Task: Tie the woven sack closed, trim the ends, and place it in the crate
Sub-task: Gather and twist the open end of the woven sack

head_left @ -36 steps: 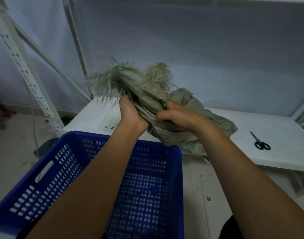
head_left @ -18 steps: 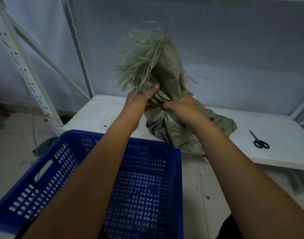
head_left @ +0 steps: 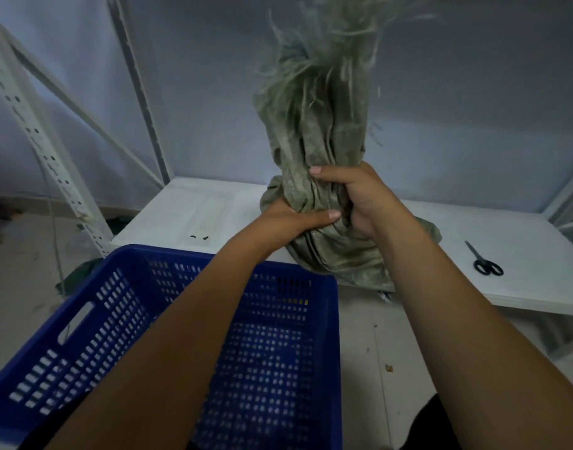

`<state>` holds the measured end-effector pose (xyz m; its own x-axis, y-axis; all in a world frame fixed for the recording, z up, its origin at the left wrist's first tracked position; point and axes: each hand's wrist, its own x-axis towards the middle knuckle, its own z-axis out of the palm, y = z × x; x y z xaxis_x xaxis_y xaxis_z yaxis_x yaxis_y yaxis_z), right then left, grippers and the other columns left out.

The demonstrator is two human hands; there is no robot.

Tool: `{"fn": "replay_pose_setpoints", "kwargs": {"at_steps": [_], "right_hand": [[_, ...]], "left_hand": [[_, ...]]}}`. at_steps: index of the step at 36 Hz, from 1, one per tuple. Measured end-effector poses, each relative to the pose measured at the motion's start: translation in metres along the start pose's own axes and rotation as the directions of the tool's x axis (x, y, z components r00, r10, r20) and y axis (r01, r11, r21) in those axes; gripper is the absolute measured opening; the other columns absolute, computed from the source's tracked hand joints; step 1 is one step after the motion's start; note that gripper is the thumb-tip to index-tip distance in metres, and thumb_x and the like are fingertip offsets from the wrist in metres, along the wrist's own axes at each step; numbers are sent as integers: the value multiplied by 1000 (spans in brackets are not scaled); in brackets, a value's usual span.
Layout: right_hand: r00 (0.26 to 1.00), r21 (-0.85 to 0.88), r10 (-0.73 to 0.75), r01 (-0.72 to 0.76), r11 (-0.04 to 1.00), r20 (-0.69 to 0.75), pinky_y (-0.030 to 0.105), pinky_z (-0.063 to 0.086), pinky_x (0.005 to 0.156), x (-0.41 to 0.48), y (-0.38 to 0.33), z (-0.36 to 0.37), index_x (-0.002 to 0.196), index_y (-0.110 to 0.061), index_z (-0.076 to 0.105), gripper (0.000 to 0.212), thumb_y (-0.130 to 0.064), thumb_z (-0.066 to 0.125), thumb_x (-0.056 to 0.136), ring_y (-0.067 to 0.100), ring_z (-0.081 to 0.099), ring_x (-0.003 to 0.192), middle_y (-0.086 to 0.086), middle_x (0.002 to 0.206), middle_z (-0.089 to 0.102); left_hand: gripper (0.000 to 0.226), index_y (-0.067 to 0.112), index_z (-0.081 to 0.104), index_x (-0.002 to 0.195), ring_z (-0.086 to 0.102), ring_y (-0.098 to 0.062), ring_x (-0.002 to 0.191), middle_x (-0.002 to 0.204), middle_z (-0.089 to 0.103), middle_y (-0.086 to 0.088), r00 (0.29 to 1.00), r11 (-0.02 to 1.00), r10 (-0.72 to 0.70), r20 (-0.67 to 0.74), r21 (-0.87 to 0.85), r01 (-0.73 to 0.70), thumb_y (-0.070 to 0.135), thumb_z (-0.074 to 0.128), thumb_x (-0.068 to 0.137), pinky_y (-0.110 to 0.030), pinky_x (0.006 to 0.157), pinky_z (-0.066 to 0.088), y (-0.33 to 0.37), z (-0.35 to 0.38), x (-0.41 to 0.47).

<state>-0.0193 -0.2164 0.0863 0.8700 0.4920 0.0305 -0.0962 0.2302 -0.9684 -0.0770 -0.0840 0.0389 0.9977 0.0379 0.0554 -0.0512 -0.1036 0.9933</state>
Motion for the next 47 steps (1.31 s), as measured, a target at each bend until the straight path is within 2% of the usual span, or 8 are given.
{"fn": "replay_pose_setpoints", "kwargs": {"at_steps": [11, 15, 24, 30, 34, 41, 45, 47], "right_hand": [[978, -76, 103, -90, 993, 183, 39, 58, 92, -9, -9, 10, 125, -8, 67, 36, -17, 67, 90, 28, 72, 108, 13, 117, 74], [966, -27, 133, -130, 991, 222, 29, 60, 74, -10, -7, 12, 113, -15, 69, 22, -18, 62, 92, 18, 76, 89, 3, 98, 79], [990, 7, -140, 140, 990, -26, 40, 60, 78, 9, -6, 17, 121, 3, 63, 43, 7, 65, 78, 36, 73, 93, 21, 104, 74], [981, -24, -191, 191, 981, -22, 41, 61, 83, 4, -8, 23, 118, 3, 66, 36, 10, 64, 83, 33, 73, 93, 20, 103, 75], [974, 1, -218, 219, 976, -66, 48, 60, 88, 2, -5, 28, 116, 0, 66, 30, -1, 69, 87, 35, 73, 96, 20, 105, 75], [988, 147, -140, 148, 978, -60, 48, 51, 105, 8, 1, 27, 155, -32, 23, 100, -54, 77, 73, 24, 63, 122, 9, 145, 52], [999, -72, 26, -23, 997, 43, 39, 50, 100, 6, 10, 19, 160, -30, 8, 113, -59, 75, 74, 20, 56, 122, 2, 149, 43], [986, -264, 115, -80, 961, 122, 42, 51, 103, 7, 20, 17, 157, -26, 22, 113, -51, 86, 67, 20, 62, 120, 4, 144, 54]], "left_hand": [[118, 23, 48, 143, 58, -14, 123, 131, 63, 10, 950, 884, -307, 54, 385, 264, 46, 99, 39, -39, 108, 46, -15, -38, 6], [88, 22, 52, 140, 53, -20, 124, 137, 57, 6, 918, 800, -393, 50, 510, 315, 28, 92, 61, -40, 110, 42, -12, -41, 0], [112, 35, 49, 142, 52, -21, 127, 140, 55, 9, 799, 695, -558, 226, 653, 301, 57, 95, 42, -43, 108, 44, -14, -26, -7], [79, 28, 49, 141, 55, -8, 123, 137, 58, 13, 878, 905, -376, 298, 323, 278, 36, 86, 72, -32, 109, 43, 4, -11, -18], [58, 27, 57, 128, 63, -13, 118, 127, 67, 5, 979, 992, -128, 160, -3, 130, 29, 83, 76, -39, 108, 46, 12, -2, -19], [49, 8, 58, 133, 64, -31, 117, 126, 67, -14, 994, 916, 54, -100, -390, -89, 10, 73, 86, -49, 107, 45, 13, -3, -8], [40, 4, 61, 128, 65, -34, 114, 124, 67, -19, 976, 840, 52, -212, -519, -157, 3, 68, 88, -48, 101, 51, 14, -6, -8], [35, 2, 64, 123, 66, -36, 112, 121, 68, -21, 965, 804, 20, -261, -570, -171, 5, 68, 88, -46, 96, 53, 15, -11, -6]]}}
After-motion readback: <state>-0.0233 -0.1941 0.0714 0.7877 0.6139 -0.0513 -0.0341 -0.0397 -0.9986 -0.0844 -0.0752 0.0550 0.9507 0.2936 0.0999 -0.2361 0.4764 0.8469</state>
